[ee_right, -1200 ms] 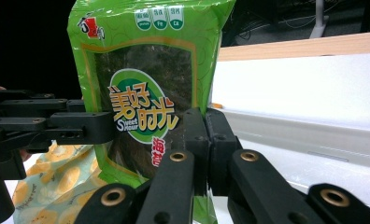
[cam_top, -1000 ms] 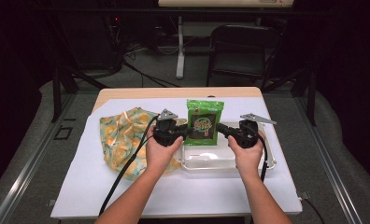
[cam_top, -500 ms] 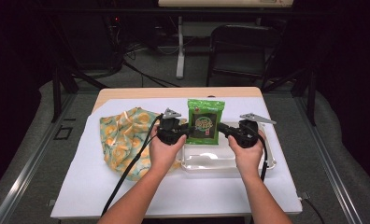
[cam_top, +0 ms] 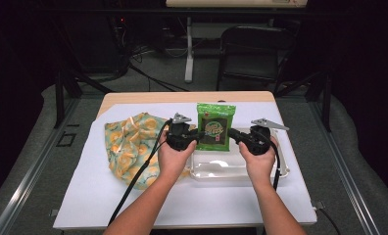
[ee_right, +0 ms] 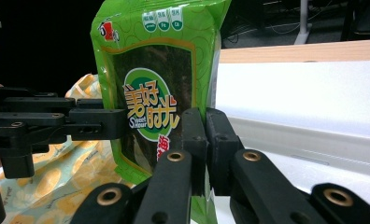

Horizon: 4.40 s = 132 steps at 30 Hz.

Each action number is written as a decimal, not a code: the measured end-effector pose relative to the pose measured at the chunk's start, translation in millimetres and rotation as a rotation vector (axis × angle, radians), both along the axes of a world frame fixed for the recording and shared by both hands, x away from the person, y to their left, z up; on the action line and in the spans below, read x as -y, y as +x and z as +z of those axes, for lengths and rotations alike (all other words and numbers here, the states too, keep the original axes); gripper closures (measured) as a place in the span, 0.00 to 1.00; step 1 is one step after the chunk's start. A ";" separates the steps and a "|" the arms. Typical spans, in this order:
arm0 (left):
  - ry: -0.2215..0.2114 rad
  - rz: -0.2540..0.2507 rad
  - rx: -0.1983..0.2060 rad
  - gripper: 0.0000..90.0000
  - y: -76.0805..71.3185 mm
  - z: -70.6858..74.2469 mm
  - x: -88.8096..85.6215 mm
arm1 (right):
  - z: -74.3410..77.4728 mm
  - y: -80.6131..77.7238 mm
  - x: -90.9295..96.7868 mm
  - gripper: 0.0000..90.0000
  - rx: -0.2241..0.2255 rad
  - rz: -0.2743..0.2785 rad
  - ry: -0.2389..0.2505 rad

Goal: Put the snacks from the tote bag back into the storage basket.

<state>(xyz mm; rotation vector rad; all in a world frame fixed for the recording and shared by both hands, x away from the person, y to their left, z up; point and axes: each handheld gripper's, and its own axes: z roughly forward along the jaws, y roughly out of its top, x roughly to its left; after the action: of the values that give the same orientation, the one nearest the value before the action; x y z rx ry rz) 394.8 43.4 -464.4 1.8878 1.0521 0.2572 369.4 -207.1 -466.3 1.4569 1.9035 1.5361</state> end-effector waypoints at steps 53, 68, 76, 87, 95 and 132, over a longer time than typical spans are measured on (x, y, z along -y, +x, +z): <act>0.032 0.075 -0.129 0.81 43.7 -33.7 13.9 | -26.4 46.7 -10.9 0.85 -0.071 -0.034 -0.107; 0.059 0.079 -0.152 0.80 44.3 -43.4 18.9 | -40.5 50.8 -13.8 0.80 -0.118 -0.053 -0.147; 0.058 0.080 -0.164 0.79 46.6 -46.5 19.7 | -44.8 53.7 -14.4 0.80 -0.136 -0.056 -0.145; 0.060 0.087 -0.182 0.76 49.9 -55.8 24.4 | -50.4 59.0 -14.4 0.74 -0.157 -0.066 -0.137; 0.063 0.093 -0.180 0.76 51.9 -58.5 25.2 | -54.4 61.4 -17.0 0.69 -0.155 -0.057 -0.158; 0.120 0.098 -0.192 0.75 55.1 -67.1 28.5 | -73.0 71.4 -23.5 0.65 -0.179 -0.036 -0.252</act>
<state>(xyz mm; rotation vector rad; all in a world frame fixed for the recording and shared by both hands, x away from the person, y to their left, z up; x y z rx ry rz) 449.9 15.0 -531.6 2.0017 1.2855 0.2014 440.9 -183.5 -539.2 1.5471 2.0709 1.1336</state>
